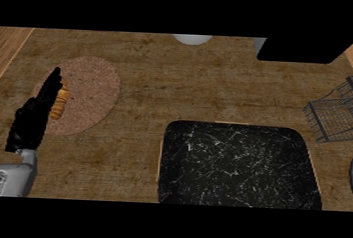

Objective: Pick the lemon from the tray and place it in the tiered basket

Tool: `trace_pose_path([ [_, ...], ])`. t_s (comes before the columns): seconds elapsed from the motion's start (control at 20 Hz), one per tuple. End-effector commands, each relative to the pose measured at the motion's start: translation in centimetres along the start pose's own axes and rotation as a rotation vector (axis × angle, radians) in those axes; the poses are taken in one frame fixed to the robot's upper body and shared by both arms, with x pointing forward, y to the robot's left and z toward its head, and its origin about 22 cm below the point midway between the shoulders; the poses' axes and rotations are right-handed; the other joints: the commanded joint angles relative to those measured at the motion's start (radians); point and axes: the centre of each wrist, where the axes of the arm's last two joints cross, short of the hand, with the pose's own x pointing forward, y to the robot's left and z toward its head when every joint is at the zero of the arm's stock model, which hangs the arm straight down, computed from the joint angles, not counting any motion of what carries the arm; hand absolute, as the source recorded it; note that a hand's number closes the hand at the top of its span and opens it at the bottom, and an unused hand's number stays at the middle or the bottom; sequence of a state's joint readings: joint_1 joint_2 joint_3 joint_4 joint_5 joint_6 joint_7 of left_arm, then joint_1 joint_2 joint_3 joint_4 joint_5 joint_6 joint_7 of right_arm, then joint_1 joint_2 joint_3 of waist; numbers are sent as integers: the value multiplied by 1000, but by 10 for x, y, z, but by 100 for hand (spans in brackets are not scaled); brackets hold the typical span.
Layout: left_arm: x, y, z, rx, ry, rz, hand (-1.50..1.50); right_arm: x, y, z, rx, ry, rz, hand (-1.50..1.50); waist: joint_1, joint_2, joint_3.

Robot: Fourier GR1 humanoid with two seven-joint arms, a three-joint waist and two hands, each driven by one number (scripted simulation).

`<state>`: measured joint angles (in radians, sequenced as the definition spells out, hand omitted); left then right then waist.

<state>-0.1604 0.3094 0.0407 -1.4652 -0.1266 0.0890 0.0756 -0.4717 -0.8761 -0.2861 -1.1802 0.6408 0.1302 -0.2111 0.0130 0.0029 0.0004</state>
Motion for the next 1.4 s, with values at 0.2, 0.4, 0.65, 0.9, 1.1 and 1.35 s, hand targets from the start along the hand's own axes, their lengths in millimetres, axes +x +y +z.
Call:
trace_pose_path([
  [0.2,5,-9,1,9,-11,-11,0,-23,49,-14,169,24,-117,150,11,3,1],
  [0.4,-17,-10,8,-10,12,18,0,-20,59,-20,266,171,-227,-150,7,1,-1],
  [0.65,-7,-1,12,17,-14,-12,0,-55,45,-9,163,150,-374,-150,9,1,1],
  [0.9,-2,-14,-2,19,-1,-5,0,-50,50,-10,14,134,-496,-150,-7,-1,0],
  [1.1,-3,-9,6,18,0,12,0,-80,1,4,-74,147,-525,-150,-8,-3,0],
  [1.35,-10,12,5,21,16,3,0,-100,-26,19,-88,290,-577,-150,-12,-4,0],
])
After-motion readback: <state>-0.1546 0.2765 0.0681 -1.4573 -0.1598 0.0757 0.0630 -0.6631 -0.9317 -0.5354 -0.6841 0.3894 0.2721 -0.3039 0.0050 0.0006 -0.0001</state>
